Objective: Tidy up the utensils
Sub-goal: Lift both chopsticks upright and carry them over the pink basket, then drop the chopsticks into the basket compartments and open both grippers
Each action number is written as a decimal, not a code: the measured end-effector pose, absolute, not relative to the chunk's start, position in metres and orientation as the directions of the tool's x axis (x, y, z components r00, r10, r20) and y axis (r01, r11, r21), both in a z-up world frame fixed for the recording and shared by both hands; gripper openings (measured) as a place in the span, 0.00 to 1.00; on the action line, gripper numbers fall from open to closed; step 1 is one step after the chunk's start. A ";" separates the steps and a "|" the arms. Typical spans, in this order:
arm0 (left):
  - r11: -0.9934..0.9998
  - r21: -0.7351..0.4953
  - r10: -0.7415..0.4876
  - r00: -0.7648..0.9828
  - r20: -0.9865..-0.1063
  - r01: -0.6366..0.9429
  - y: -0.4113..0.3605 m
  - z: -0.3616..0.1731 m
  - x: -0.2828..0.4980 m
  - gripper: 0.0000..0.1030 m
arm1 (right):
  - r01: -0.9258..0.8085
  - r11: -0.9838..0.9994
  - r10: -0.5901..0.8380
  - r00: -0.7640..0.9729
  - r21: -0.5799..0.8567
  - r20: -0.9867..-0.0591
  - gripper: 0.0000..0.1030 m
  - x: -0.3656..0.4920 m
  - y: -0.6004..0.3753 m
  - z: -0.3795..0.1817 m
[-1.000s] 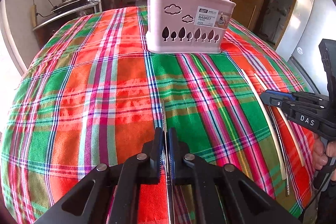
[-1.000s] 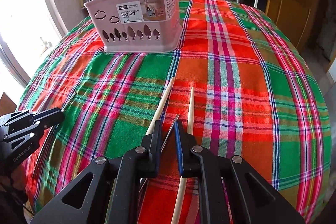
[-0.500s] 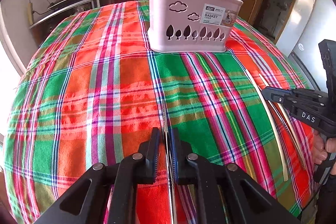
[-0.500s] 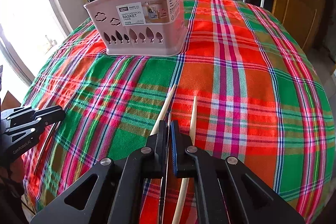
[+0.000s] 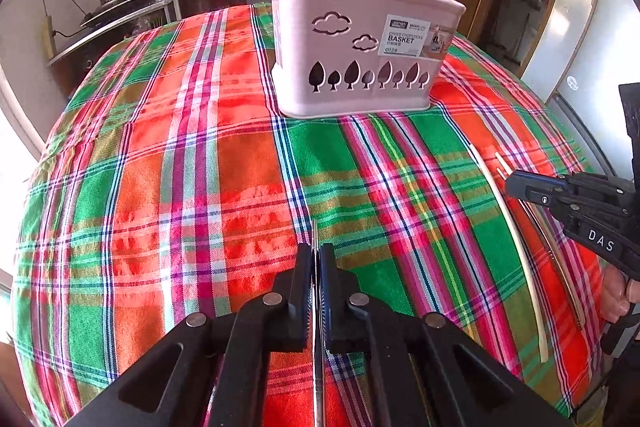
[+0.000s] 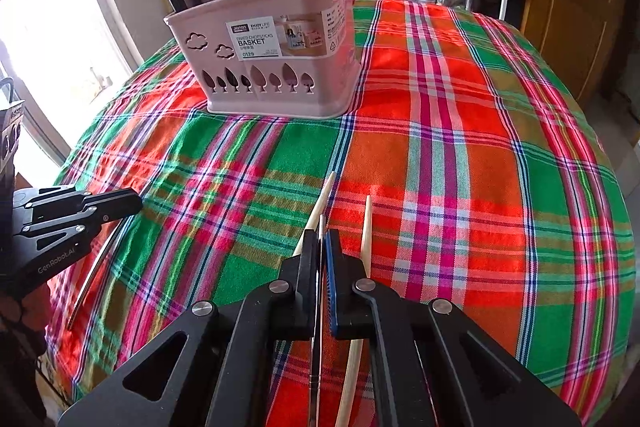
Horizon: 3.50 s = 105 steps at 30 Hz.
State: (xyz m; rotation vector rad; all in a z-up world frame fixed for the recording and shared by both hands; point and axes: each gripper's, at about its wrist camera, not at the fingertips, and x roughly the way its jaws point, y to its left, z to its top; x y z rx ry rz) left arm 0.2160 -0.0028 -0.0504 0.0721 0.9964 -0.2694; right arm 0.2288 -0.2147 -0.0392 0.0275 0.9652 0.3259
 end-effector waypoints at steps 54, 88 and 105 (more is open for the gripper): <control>0.936 -0.151 -0.347 0.755 -0.557 0.319 0.009 0.172 0.237 0.03 | -0.407 0.901 0.427 0.768 0.153 -0.476 0.03 0.237 -0.193 0.145; 0.941 -0.187 -0.338 0.741 -0.581 0.283 0.011 0.123 0.317 0.03 | -0.371 0.899 0.439 0.755 0.235 -0.487 0.03 0.303 -0.176 0.101; 0.943 -0.182 -0.331 0.711 -0.621 0.279 0.010 0.095 0.310 0.05 | -0.380 0.896 0.441 0.717 0.227 -0.540 0.13 0.293 -0.177 0.090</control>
